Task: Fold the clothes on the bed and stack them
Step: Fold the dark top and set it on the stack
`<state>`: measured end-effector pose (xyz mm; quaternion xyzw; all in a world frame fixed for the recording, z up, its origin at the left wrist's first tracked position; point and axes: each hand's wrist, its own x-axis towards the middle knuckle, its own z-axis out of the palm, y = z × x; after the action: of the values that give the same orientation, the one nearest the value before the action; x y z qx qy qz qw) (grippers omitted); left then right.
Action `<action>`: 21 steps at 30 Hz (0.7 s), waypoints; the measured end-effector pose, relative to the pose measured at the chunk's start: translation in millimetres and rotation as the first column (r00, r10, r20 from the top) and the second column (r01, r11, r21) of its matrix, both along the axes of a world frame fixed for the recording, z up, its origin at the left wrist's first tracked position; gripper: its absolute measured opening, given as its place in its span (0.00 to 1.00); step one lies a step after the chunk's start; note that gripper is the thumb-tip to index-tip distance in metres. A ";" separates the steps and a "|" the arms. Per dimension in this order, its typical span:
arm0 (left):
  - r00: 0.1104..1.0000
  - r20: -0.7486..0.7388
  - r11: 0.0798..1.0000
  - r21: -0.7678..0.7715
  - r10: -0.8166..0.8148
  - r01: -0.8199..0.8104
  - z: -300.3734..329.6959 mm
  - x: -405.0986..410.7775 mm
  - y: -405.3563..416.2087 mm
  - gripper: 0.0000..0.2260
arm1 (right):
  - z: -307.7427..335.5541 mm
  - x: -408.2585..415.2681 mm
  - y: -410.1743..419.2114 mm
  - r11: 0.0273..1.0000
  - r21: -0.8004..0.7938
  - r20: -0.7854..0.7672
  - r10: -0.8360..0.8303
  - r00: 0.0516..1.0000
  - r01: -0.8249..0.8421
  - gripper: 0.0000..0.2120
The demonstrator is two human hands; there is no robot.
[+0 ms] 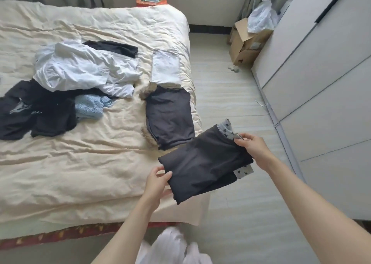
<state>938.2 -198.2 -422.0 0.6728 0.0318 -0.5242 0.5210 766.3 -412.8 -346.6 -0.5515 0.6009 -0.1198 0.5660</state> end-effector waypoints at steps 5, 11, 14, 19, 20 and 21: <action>0.965 -0.030 0.965 0.016 0.262 -0.262 -10.3 -9.7 -50.6 0.05 | -2.1 72.0 -85.8 0.956 -0.085 -0.074 0.276 0.958 -0.282 0.07; 0.822 0.064 0.823 0.018 0.566 -0.568 -32.4 -4.8 -119.6 0.06 | -26.2 181.9 -172.7 0.794 -0.152 -0.151 0.570 0.807 -0.589 0.06; 0.737 0.123 0.743 -0.001 0.664 -0.669 -48.2 2.3 -162.2 0.06 | -55.1 238.1 -208.4 0.690 -0.160 -0.164 0.687 0.708 -0.706 0.07; 0.560 0.234 0.572 0.021 0.795 -0.820 -86.9 14.2 -222.2 0.05 | -114.5 309.8 -249.0 0.532 -0.122 -0.167 0.821 0.545 -0.838 0.06; 0.531 0.250 0.545 0.016 0.810 -0.838 -95.9 16.4 -228.9 0.06 | -125.5 320.4 -253.0 0.512 -0.118 -0.150 0.838 0.525 -0.851 0.07; 0.508 0.269 0.524 0.011 0.818 -0.851 -105.7 18.4 -233.6 0.07 | -135.8 330.3 -255.8 0.503 -0.113 -0.125 0.848 0.515 -0.857 0.08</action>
<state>956.5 -431.9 -527.6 0.6647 0.3290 -0.1220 0.6596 1096.6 -668.6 -482.5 -0.8220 0.2550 0.1409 0.4893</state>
